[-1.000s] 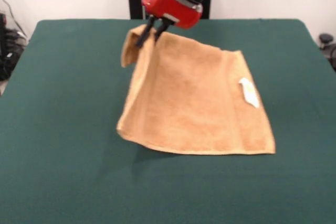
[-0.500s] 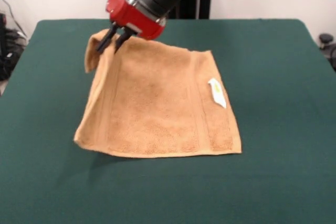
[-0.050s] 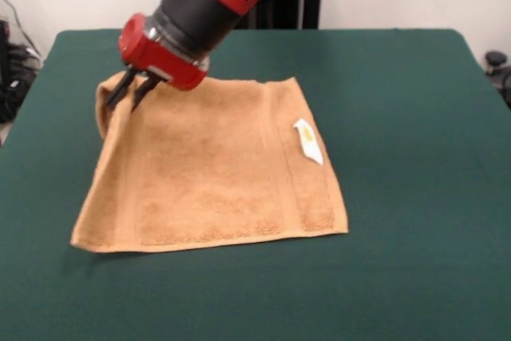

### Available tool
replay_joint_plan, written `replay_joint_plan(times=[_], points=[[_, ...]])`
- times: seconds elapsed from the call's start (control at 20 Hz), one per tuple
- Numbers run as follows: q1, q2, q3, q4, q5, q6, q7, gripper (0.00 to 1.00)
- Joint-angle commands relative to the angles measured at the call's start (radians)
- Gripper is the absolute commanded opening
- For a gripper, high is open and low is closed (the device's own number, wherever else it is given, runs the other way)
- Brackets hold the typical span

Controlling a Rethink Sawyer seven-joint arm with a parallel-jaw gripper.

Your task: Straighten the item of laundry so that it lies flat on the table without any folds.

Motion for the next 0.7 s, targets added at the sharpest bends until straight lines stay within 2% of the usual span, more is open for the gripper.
replay_joint_plan(times=[0.05, 0.15, 0.25, 0.3, 0.4, 0.55, 0.7], points=[[-0.143, 0.049, 0.262, -0.094, 0.021, -0.06, 0.151, 0.0], [-0.25, -0.006, 0.45, -0.078, -0.091, -0.147, 0.074, 0.0], [-0.367, -0.063, 0.641, -0.038, -0.215, -0.229, 0.046, 0.0], [-0.431, -0.085, 0.74, -0.016, -0.271, -0.243, 0.038, 0.0], [-0.513, -0.1, 0.868, 0.006, -0.341, -0.227, 0.021, 0.0], [-0.601, -0.093, 0.998, 0.017, -0.431, -0.24, 0.05, 0.0], [-0.644, -0.08, 1.059, 0.015, -0.526, -0.321, 0.121, 0.0]])
